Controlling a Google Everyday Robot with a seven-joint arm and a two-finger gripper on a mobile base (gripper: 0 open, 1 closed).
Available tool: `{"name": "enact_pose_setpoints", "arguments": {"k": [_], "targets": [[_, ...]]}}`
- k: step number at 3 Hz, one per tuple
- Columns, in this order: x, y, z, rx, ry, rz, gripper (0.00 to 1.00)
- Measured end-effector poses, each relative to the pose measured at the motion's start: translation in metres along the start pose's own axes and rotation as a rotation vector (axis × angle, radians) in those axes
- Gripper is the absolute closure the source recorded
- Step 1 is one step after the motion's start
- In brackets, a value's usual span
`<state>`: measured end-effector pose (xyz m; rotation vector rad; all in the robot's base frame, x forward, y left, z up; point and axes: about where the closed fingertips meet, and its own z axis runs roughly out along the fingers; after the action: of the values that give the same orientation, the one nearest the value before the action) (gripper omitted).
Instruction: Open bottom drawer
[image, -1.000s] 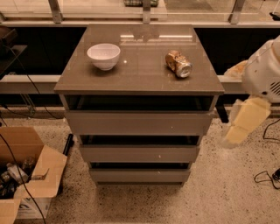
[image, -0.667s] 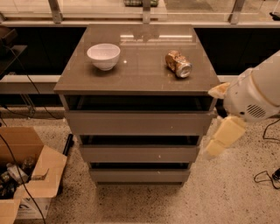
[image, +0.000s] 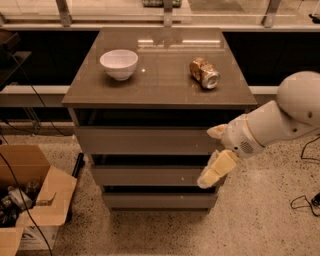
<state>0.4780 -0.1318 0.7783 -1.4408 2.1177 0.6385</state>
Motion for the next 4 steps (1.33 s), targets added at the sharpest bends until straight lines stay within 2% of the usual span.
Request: {"name": "enact_pose_setpoints", "arguments": {"k": [1, 2, 3, 4], "targets": [[0.011, -0.004, 0.017, -0.035, -0.008, 0.024, 0.00], [0.014, -0.002, 0.029, -0.023, 0.007, 0.041, 0.00], [0.034, 0.005, 0.059, -0.003, -0.007, 0.072, 0.00], [0.066, 0.008, 0.091, 0.047, -0.047, 0.120, 0.00]]}}
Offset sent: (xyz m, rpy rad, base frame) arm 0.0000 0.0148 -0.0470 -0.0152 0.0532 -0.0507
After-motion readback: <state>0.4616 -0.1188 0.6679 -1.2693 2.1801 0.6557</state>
